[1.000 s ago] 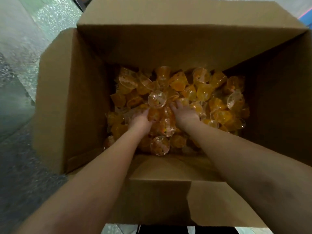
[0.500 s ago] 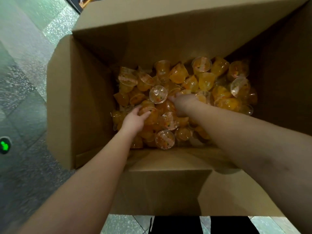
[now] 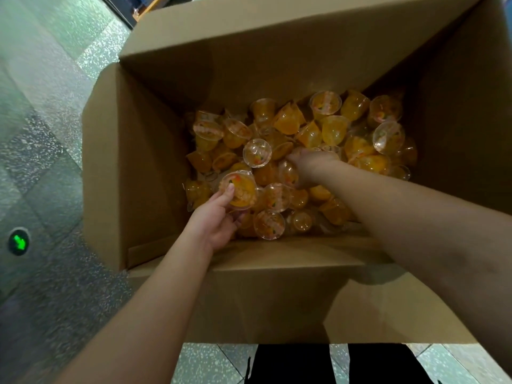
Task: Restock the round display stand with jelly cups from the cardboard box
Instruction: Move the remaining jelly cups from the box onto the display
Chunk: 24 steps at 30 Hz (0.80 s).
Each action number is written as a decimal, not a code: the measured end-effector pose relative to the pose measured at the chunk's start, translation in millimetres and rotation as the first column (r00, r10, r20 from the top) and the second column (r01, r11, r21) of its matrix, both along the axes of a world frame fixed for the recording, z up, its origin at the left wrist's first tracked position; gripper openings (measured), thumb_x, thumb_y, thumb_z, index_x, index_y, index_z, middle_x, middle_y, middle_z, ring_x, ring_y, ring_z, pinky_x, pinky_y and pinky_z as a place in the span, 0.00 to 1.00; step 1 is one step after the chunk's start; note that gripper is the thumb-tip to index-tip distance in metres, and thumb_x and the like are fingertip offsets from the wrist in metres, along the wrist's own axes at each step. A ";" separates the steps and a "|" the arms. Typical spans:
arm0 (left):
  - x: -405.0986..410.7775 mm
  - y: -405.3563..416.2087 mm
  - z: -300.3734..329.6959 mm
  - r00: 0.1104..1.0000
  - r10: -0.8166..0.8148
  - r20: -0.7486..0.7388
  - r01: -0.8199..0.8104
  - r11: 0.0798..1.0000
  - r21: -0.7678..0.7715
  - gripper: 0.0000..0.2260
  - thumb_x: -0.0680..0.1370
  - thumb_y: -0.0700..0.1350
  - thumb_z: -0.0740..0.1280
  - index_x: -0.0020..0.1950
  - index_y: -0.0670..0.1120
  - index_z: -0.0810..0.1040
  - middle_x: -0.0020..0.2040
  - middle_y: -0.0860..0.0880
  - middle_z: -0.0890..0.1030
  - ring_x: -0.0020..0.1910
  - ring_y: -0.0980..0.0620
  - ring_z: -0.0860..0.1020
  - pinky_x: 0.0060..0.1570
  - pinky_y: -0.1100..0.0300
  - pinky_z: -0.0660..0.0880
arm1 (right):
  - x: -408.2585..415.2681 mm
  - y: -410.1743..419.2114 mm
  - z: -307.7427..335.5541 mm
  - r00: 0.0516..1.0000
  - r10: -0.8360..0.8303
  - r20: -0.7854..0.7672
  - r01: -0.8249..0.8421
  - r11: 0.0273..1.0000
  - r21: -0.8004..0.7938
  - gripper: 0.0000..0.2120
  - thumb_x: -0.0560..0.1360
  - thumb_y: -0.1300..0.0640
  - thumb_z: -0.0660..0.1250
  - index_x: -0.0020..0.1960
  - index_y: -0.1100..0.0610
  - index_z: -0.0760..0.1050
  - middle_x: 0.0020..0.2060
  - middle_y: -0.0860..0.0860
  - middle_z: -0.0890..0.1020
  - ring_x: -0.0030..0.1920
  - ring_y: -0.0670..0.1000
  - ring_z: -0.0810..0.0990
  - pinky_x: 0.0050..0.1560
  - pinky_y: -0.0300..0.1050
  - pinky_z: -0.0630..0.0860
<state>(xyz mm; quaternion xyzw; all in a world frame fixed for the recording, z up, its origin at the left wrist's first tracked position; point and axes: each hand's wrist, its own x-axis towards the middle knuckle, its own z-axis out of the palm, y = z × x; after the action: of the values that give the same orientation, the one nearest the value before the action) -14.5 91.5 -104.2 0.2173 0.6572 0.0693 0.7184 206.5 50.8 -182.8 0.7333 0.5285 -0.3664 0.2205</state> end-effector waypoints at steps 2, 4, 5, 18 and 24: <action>0.0 -2.1 2.6 0.997 0.059 0.053 -0.057 0.998 -0.031 0.20 0.81 0.47 0.66 0.72 0.47 0.70 0.61 0.43 0.80 0.59 0.45 0.80 0.51 0.53 0.77 | -1.7 -5.8 3.5 0.999 -0.032 -0.002 0.032 0.999 0.016 0.41 0.75 0.42 0.71 0.80 0.50 0.53 0.76 0.55 0.62 0.72 0.59 0.68 0.62 0.55 0.74; 1.9 -4.4 6.7 0.992 0.093 0.085 -0.089 0.995 -0.047 0.20 0.80 0.46 0.66 0.72 0.47 0.69 0.61 0.41 0.81 0.58 0.43 0.81 0.50 0.50 0.80 | -10.6 -8.3 0.8 0.997 -0.075 -0.005 0.075 0.997 0.011 0.43 0.74 0.42 0.72 0.79 0.50 0.52 0.74 0.56 0.64 0.69 0.60 0.71 0.59 0.55 0.76; 3.3 -5.5 9.1 0.990 0.103 0.097 -0.098 0.994 -0.049 0.19 0.80 0.45 0.66 0.71 0.47 0.69 0.60 0.41 0.81 0.57 0.42 0.82 0.49 0.49 0.81 | -15.3 -8.2 -0.9 0.995 -0.095 0.001 0.095 0.995 0.003 0.43 0.74 0.42 0.71 0.79 0.51 0.50 0.73 0.57 0.64 0.68 0.61 0.72 0.57 0.56 0.77; 68.2 -48.2 96.2 0.981 -0.112 0.158 0.099 0.991 0.086 0.19 0.79 0.47 0.68 0.69 0.45 0.73 0.59 0.42 0.82 0.55 0.46 0.83 0.48 0.55 0.81 | 29.1 -112.0 126.8 0.837 -0.502 -0.219 0.545 0.725 0.421 0.44 0.71 0.37 0.71 0.78 0.51 0.56 0.73 0.51 0.69 0.73 0.57 0.66 0.72 0.60 0.63; 153.3 -120.7 143.4 0.914 -0.336 0.226 0.321 0.941 0.104 0.22 0.75 0.48 0.71 0.68 0.46 0.73 0.56 0.46 0.84 0.54 0.48 0.84 0.49 0.55 0.81 | 88.6 -270.8 213.0 0.650 -0.704 -0.288 0.725 0.460 0.512 0.42 0.67 0.47 0.77 0.75 0.58 0.63 0.67 0.56 0.68 0.68 0.55 0.67 0.69 0.45 0.63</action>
<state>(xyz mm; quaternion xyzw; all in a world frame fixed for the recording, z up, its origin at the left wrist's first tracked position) 138.8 -29.2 39.2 0.3379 0.5166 -0.0051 0.7867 295.1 -220.1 30.2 0.9091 0.2617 -0.2550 -0.2002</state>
